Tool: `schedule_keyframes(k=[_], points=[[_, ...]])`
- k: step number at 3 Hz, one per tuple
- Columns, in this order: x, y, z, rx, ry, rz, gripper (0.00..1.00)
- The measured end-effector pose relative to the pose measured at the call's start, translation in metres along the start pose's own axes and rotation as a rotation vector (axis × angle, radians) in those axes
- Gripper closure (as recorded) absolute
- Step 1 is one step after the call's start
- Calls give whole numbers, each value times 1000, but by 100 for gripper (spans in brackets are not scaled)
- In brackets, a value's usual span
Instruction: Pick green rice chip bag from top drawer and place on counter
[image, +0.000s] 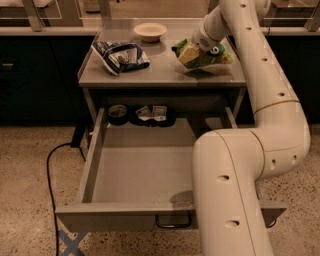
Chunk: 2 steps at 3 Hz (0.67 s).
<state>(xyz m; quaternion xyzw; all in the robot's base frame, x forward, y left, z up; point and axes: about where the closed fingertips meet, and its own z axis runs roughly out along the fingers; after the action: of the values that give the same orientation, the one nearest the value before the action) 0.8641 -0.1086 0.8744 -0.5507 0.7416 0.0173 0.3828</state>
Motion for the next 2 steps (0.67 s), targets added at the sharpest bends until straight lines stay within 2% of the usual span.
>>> schedule_keyframes(k=[1,2], points=[[20,12,9,-61,-43,95,100],[20,13,8,-61,-43,95,100]])
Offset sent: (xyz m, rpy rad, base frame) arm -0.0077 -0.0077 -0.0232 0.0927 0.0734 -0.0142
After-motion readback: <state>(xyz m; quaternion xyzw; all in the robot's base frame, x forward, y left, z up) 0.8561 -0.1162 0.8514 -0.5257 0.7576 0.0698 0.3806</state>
